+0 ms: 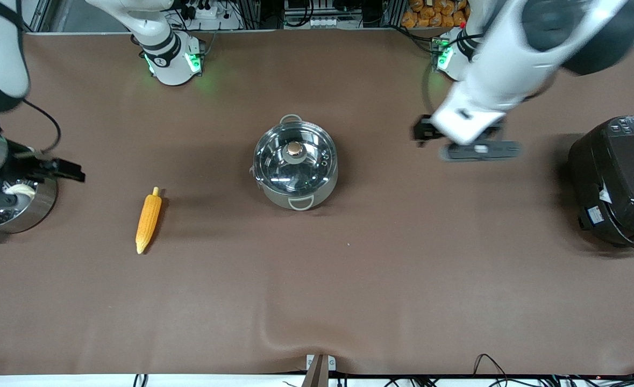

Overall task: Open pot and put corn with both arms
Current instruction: 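Grasp the lid knob with the left gripper while the right gripper grasps the corn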

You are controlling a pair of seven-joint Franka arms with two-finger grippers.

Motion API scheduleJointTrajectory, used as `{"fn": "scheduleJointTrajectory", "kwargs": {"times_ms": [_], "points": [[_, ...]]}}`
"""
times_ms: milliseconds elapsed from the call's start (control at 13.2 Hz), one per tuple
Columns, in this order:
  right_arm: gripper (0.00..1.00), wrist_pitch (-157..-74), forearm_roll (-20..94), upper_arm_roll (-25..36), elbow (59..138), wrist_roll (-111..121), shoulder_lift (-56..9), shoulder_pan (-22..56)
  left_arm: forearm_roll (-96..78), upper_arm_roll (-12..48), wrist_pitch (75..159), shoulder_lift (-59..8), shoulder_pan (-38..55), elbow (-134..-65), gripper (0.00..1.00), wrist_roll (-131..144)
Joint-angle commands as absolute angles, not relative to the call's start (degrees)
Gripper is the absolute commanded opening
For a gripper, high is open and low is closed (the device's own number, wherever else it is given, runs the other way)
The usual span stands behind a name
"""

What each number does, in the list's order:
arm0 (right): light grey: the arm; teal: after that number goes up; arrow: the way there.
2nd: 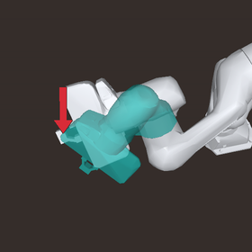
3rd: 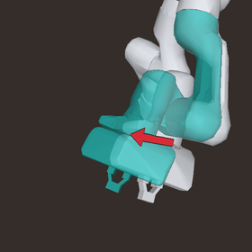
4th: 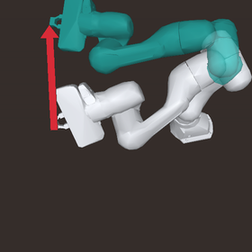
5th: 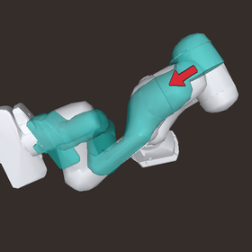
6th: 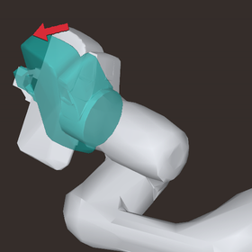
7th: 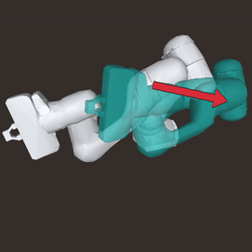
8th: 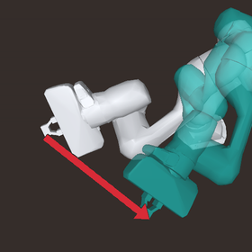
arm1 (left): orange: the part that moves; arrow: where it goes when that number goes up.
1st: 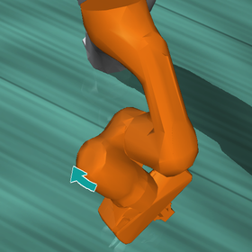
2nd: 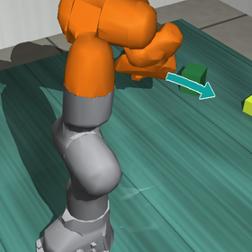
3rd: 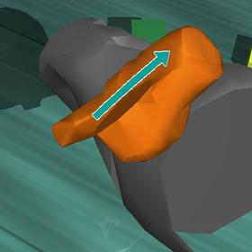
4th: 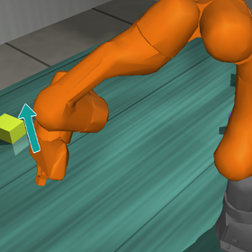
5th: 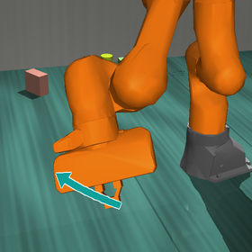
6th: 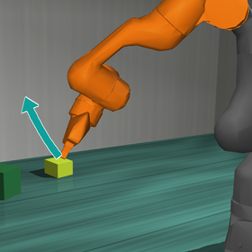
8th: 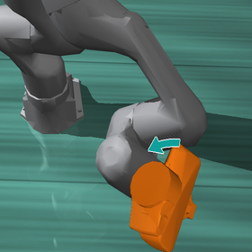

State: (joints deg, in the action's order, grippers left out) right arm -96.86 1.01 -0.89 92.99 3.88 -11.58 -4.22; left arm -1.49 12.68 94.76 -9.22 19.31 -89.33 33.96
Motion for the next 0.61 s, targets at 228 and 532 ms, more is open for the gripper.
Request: {"fn": "scheduleJointTrajectory", "kwargs": {"times_ms": [228,532], "points": [[1.00,-107.30,0.62,-0.79,95.26,-0.44,-21.62,-3.52,1.84,11.43,102.10,-25.56,36.71,-77.70,1.00,55.77],[1.00,-117.76,0.35,-0.70,104.49,-0.70,-22.15,-1.76,2.81,10.20,108.63,-32.15,43.05,-75.86,1.00,66.25]]}}
